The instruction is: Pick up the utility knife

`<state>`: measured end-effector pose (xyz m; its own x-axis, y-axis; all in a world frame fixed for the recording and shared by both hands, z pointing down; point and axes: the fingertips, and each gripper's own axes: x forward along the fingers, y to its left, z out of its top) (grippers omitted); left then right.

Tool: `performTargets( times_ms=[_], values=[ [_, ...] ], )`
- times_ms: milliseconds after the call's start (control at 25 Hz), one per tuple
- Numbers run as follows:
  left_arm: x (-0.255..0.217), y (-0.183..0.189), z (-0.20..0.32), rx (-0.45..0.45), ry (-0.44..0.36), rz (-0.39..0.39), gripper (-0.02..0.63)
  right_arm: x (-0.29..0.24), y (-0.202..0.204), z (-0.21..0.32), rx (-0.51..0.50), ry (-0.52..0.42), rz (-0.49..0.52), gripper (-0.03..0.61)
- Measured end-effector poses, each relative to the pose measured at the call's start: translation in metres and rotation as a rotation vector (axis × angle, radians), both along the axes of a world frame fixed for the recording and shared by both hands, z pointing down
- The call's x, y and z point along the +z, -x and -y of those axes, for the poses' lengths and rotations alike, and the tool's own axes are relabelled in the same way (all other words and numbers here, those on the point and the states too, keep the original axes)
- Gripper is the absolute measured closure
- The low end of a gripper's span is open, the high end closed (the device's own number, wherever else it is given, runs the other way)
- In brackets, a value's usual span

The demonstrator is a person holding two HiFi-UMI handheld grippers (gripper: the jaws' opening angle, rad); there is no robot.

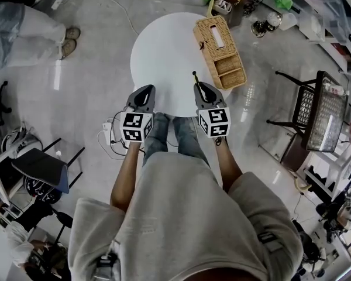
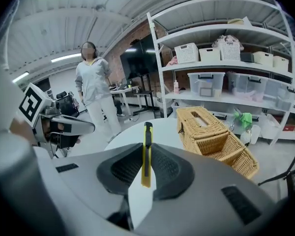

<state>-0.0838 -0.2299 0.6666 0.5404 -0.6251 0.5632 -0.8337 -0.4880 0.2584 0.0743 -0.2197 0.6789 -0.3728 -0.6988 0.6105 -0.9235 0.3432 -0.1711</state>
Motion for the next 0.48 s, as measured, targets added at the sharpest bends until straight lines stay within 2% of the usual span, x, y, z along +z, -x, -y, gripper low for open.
performTargets(
  times_ms=[480],
  values=[
    [-0.072,0.005,0.035,-0.033,-0.156,-0.02,0.591,-0.081,-0.005,0.029,0.027,-0.182,0.022,0.509]
  ],
)
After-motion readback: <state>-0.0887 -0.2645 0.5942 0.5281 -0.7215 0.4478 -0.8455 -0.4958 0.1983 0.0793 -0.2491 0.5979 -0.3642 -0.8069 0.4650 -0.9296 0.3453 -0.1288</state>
